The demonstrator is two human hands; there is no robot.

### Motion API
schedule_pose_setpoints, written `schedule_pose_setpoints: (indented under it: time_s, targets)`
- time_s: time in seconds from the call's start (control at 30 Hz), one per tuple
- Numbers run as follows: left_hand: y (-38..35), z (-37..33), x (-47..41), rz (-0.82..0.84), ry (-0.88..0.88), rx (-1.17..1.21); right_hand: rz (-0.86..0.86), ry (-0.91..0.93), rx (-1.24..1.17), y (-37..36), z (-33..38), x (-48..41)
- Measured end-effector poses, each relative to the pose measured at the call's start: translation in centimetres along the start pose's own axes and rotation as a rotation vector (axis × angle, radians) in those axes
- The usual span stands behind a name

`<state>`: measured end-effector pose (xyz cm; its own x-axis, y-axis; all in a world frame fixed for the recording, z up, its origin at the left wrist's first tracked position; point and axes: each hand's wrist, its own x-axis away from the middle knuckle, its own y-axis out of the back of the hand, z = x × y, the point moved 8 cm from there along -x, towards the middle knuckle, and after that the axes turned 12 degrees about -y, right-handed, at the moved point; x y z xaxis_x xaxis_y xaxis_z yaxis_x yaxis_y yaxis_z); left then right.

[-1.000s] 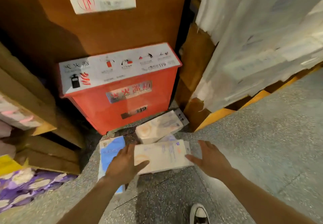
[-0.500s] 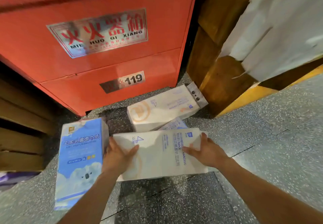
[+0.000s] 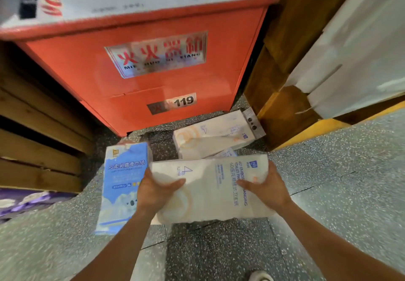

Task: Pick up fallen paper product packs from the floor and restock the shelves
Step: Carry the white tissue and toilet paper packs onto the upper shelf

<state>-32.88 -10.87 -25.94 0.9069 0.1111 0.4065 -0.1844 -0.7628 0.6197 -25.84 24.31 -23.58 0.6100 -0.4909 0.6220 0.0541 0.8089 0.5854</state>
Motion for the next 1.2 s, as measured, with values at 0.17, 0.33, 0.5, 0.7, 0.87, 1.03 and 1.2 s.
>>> schedule_pose_setpoints:
  time_s: [0.17, 0.33, 0.5, 0.7, 0.87, 1.03, 1.2]
  targets:
    - [10.7, -7.5, 7.2, -0.007, -0.052, 0.083, -0.005, 0.034, -0.002, 6.5, 6.7, 9.9]
    - [24.7, -14.7, 14.5, -0.032, -0.164, 0.096, -0.007, 0.182, -0.064, 13.0, 17.3, 24.2]
    - [38.1, -18.6, 19.9, -0.1, -0.2, 0.045, 0.014, 0.322, -0.113, 18.5, 26.9, 37.6]
    - [52.2, -25.9, 32.2, -0.234, -0.295, 0.128, 0.068, 0.524, -0.077, 23.6, 35.7, 51.8]
    - [61.1, -25.9, 45.6, -0.448, -0.288, 0.157, 0.165, 0.687, -0.038, 24.4, 39.4, 62.8]
    - [71.2, -22.5, 59.7, -0.646, -0.293, 0.154, 0.295, 0.82, 0.048, 21.1, 42.4, 74.9]
    - [81.1, -15.3, 75.5, -0.931, -0.231, 0.101, 0.468, 1.042, 0.145, 13.7, 45.3, 91.4]
